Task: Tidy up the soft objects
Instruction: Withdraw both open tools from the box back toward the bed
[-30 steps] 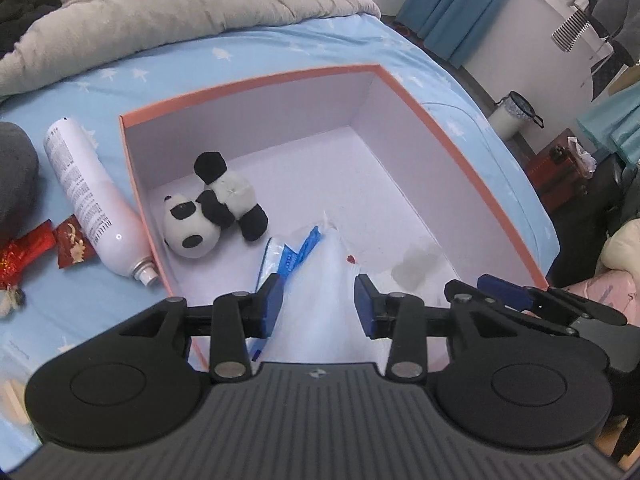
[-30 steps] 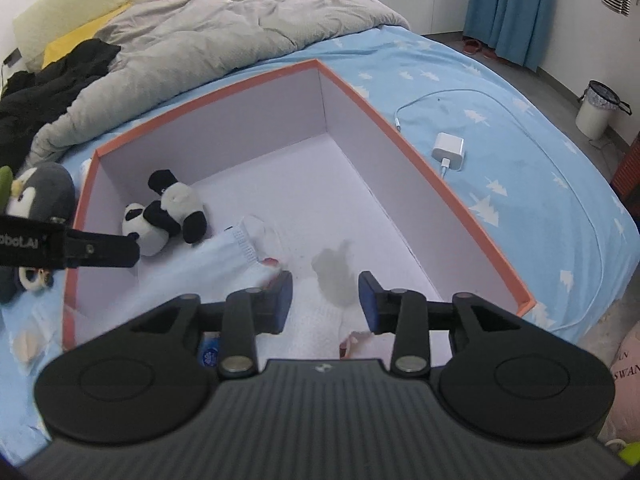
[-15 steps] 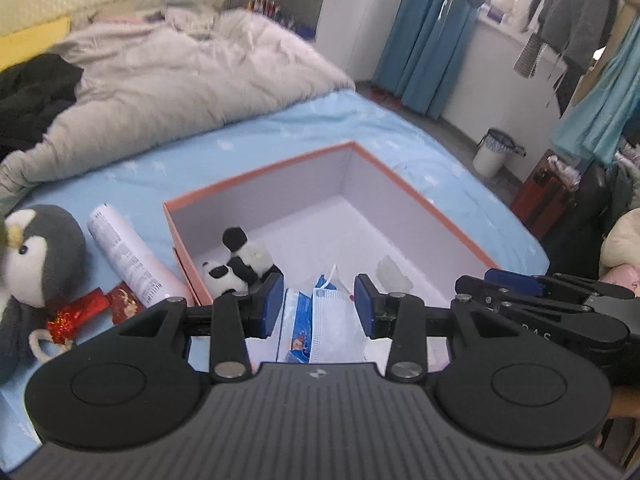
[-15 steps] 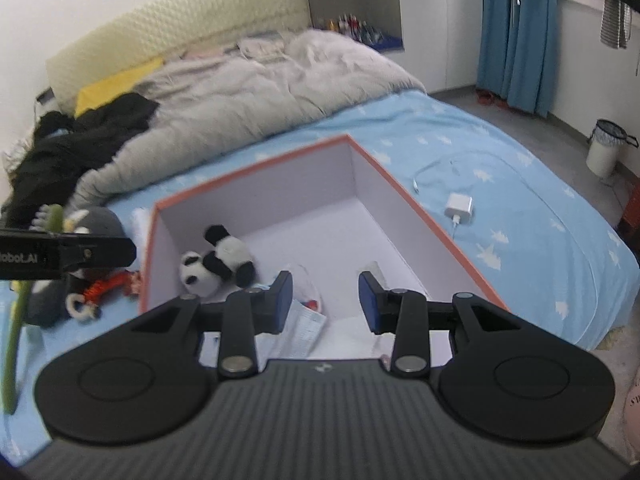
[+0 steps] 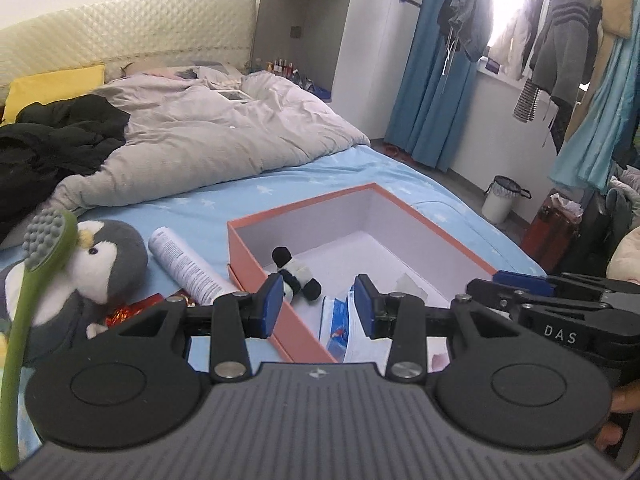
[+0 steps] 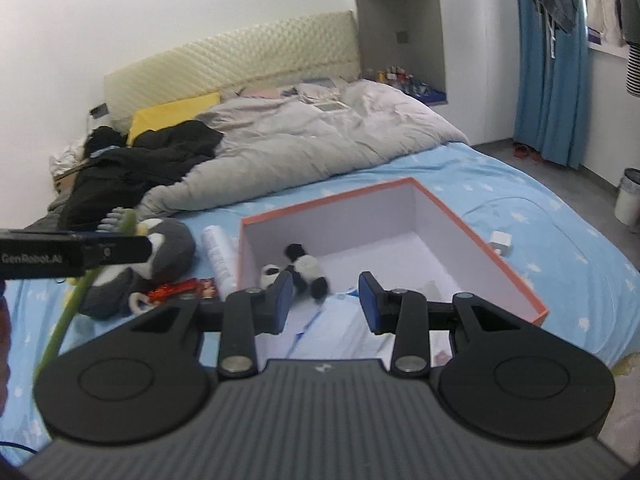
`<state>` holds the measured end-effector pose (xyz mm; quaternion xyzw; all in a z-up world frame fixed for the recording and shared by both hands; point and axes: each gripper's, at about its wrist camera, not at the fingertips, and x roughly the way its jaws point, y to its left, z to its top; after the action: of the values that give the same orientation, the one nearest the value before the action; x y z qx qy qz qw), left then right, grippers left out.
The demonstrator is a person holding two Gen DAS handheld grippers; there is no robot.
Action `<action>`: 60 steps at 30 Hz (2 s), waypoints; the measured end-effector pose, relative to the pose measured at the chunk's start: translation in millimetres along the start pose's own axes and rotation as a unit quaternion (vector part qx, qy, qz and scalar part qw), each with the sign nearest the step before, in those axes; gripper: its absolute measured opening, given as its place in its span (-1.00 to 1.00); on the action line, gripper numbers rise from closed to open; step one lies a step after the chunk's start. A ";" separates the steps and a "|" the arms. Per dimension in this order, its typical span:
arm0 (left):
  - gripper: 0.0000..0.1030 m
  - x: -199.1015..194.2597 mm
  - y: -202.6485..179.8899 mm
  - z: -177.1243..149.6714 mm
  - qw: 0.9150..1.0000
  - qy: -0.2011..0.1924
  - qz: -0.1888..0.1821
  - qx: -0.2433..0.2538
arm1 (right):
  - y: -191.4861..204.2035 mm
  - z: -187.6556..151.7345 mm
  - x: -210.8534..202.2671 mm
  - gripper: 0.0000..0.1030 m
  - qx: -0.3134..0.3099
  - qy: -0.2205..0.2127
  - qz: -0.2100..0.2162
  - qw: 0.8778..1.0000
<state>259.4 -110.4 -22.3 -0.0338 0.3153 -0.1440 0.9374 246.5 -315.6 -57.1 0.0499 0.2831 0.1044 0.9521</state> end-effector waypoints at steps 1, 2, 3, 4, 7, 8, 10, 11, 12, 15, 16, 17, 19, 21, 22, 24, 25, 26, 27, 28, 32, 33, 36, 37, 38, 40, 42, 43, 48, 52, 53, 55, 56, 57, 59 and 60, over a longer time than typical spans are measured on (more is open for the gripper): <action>-0.13 -5.1 1.7 -4.6 1.000 -0.002 0.000 -0.001 | 5.0 -2.7 -2.1 -0.23 -0.003 -0.001 0.005 1.000; -0.13 -10.6 3.6 -9.0 1.000 -0.005 0.003 -0.002 | 9.6 -5.6 -4.5 -0.23 -0.007 -0.003 0.007 1.000; -0.13 -16.5 5.8 -13.9 1.000 -0.009 0.007 -0.003 | 15.3 -8.5 -6.4 -0.23 -0.011 -0.004 0.010 1.000; -0.13 -21.6 8.2 -18.4 1.000 -0.013 0.011 -0.004 | 20.8 -10.8 -8.5 -0.23 -0.014 -0.005 0.014 1.000; -0.13 -34.2 15.9 -31.3 1.000 -0.017 0.018 -0.013 | 34.6 -18.1 -13.5 -0.23 -0.018 -0.008 0.023 1.000; -0.13 -37.9 18.1 -35.1 1.000 -0.018 0.020 -0.016 | 39.0 -21.1 -15.5 -0.23 -0.020 -0.009 0.027 0.999; -0.13 -46.6 24.3 -44.9 0.999 -0.020 0.025 -0.019 | 46.5 -25.9 -19.2 -0.23 -0.023 -0.012 0.033 0.999; -0.13 -50.9 27.7 -49.7 0.999 -0.019 0.029 -0.023 | 50.1 -28.2 -21.0 -0.23 -0.024 -0.012 0.035 0.999; -0.13 -55.2 31.4 -55.1 0.999 -0.019 0.031 -0.029 | 54.1 -30.6 -22.6 -0.23 -0.026 -0.012 0.039 0.999; -0.13 -65.7 41.7 -69.3 0.998 -0.017 0.031 -0.048 | 67.1 -37.9 -24.4 -0.23 -0.033 -0.013 0.045 0.998; -0.13 -69.1 45.2 -74.6 0.998 -0.016 0.035 -0.052 | 71.6 -41.1 -25.4 -0.23 -0.036 -0.013 0.048 0.998; -0.13 -72.0 48.1 -78.9 0.998 -0.015 0.038 -0.054 | 75.4 -44.1 -25.9 -0.23 -0.038 -0.012 0.051 0.998; -0.13 -79.3 54.8 -86.9 0.997 -0.017 0.046 -0.059 | 84.1 -50.0 -26.5 -0.23 -0.042 -0.008 0.058 0.997; -0.13 -85.6 61.4 -95.0 0.996 -0.021 0.053 -0.068 | 92.6 -56.0 -26.3 -0.23 -0.048 -0.004 0.065 0.997; -0.13 -88.5 64.8 -99.5 0.996 -0.021 0.051 -0.073 | 96.1 -58.8 -26.8 -0.23 -0.050 -0.001 0.068 0.996; -0.13 -94.2 71.2 -107.6 0.995 -0.023 0.055 -0.081 | 103.0 -64.7 -28.0 -0.23 -0.055 0.001 0.073 0.996; -0.13 -97.3 74.6 -112.0 0.994 -0.024 0.057 -0.085 | 107.4 -68.1 -29.3 -0.23 -0.059 0.001 0.073 0.996; -0.13 -99.7 77.9 -116.7 0.994 -0.024 0.059 -0.090 | 112.0 -71.0 -29.7 -0.23 -0.064 0.001 0.074 0.995; -0.13 -101.1 80.8 -121.1 0.993 -0.021 0.061 -0.096 | 116.4 -73.9 -29.6 -0.23 -0.068 0.002 0.076 0.995; -0.13 -102.1 83.0 -124.0 0.993 -0.019 0.061 -0.100 | 120.2 -76.8 -29.3 -0.23 -0.071 0.005 0.080 0.994; -0.13 -109.1 94.1 -142.1 0.991 -0.012 0.075 -0.110 | 132.5 -87.5 -27.3 -0.23 -0.074 0.021 0.093 0.993; -0.13 -111.3 98.0 -147.0 0.990 -0.010 0.078 -0.116 | 135.9 -90.4 -27.0 -0.23 -0.077 0.023 0.093 0.992; -0.13 -116.0 110.7 -163.9 0.987 -0.003 0.085 -0.134 | 144.0 -99.0 -26.4 -0.23 -0.079 0.033 0.096 0.992; -0.13 -116.6 114.8 -170.7 0.987 -0.001 0.085 -0.138 | 145.5 -102.4 -27.5 -0.23 -0.076 0.038 0.099 0.991; -0.13 -116.6 118.7 -177.3 0.986 0.006 0.091 -0.142 | 146.9 -106.3 -28.0 -0.23 -0.072 0.044 0.103 0.991; -0.13 -117.0 126.6 -188.8 0.983 0.015 0.100 -0.155 | 151.2 -116.7 -29.6 -0.23 -0.069 0.055 0.111 0.990; -0.13 -118.5 134.2 -199.3 0.981 0.018 0.100 -0.167 | 156.4 -126.5 -28.0 -0.23 -0.072 0.066 0.117 0.988; -0.13 -118.5 136.6 -202.7 0.980 0.019 0.104 -0.166 | 159.2 -131.0 -26.2 -0.23 -0.073 0.071 0.119 0.988; -0.02 -114.7 149.8 -210.5 0.978 0.021 0.118 -0.170 | 174.0 -143.7 -13.1 -0.23 -0.093 0.087 0.134 0.983; 0.06 -100.4 162.7 -209.0 0.978 0.022 0.123 -0.166 | 180.5 -144.9 6.4 -0.23 -0.098 0.091 0.137 0.982; 0.06 -94.7 166.9 -208.0 0.978 0.025 0.124 -0.164 | 181.1 -144.6 10.9 -0.23 -0.098 0.091 0.136 0.982; 0.06 -83.2 175.2 -207.5 0.979 0.028 0.122 -0.162 | 182.2 -142.8 22.6 -0.23 -0.100 0.092 0.136 0.981; 0.06 -78.4 178.6 -207.1 0.979 0.029 0.122 -0.163 | 182.3 -141.9 28.3 -0.23 -0.100 0.092 0.136 0.981; 0.06 -71.4 183.9 -207.2 0.978 0.032 0.122 -0.165 | 182.5 -140.9 34.5 -0.23 -0.100 0.093 0.135 0.981; 0.06 -60.0 194.9 -207.8 0.977 0.033 0.120 -0.175 | 182.6 -138.8 46.2 -0.23 -0.101 0.093 0.134 0.981; 0.06 -53.8 201.6 -207.8 0.975 0.034 0.117 -0.185 | 182.5 -137.6 52.6 -0.23 -0.102 0.093 0.134 0.981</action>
<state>143.8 103.7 -188.2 -0.1640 0.3703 0.0265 0.9139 182.8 -121.2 -171.6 -0.0199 0.3488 0.2639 0.8990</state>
